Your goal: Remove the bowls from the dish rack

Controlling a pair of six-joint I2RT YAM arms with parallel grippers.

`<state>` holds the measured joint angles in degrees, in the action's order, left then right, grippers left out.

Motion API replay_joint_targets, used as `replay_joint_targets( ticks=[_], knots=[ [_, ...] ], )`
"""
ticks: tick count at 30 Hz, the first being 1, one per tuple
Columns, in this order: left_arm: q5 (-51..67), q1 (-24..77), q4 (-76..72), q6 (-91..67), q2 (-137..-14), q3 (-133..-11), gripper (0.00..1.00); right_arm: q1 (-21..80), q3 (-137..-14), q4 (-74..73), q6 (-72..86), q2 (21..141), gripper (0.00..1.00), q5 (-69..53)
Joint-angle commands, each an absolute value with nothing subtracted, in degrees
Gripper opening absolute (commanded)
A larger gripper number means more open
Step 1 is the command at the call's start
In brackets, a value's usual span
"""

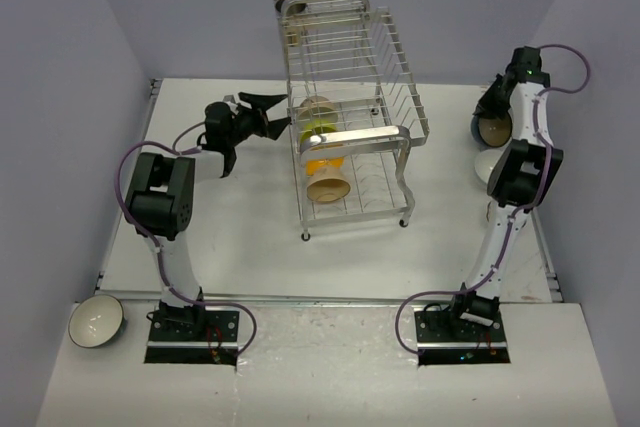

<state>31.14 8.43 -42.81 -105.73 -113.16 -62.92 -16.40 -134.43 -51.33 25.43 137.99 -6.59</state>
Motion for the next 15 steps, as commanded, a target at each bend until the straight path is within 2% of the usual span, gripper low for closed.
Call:
replay_joint_targets(
  ticks=[1, 15],
  knots=[
    [32.3, 8.7, -45.9, -106.5, -112.9, -62.9, 0.68, -16.4, -139.7, -48.0, 23.8, 138.4, 0.0, -4.7],
    [32.3, 9.0, -46.1, -106.9, -113.9, -64.0, 0.68, -16.5, -141.7, -48.7, 23.1, 142.4, 0.0, -3.2]
  ],
)
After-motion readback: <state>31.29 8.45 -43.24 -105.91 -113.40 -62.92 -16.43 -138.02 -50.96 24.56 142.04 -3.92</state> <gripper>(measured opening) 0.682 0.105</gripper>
